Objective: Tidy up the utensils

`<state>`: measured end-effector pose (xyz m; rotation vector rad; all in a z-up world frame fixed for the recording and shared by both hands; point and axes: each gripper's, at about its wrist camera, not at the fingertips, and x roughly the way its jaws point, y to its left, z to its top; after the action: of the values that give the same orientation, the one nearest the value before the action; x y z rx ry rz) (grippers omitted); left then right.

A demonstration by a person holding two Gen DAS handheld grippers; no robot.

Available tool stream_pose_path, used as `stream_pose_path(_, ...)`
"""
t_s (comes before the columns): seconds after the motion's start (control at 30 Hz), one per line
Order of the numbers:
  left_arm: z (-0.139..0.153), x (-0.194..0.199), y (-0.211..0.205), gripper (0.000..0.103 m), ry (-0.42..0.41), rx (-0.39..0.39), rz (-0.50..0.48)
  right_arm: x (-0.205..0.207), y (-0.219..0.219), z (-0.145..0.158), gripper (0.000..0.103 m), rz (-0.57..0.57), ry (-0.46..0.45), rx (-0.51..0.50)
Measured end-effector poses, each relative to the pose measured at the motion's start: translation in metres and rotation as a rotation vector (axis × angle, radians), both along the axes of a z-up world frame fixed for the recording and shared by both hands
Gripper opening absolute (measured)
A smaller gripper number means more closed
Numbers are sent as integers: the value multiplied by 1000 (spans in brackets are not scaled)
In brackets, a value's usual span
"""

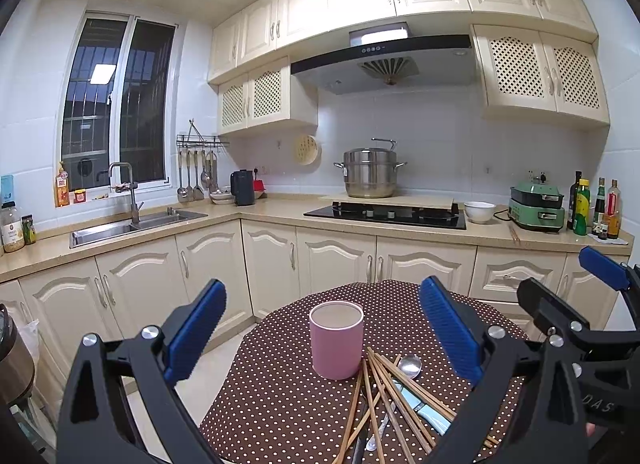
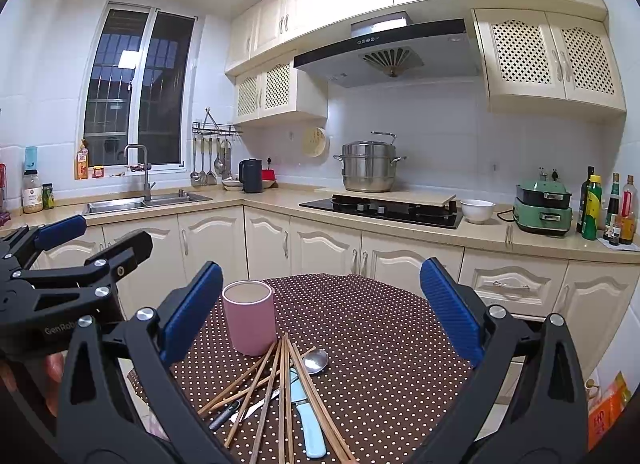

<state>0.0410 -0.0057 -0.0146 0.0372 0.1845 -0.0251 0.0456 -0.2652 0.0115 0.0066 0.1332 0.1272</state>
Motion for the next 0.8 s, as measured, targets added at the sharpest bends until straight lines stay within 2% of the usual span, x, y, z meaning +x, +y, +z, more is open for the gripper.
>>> stream_pose_path(0.8, -1, 1, 2, 96, 0, 7, 6, 3, 2, -5, 97, -1, 16, 12)
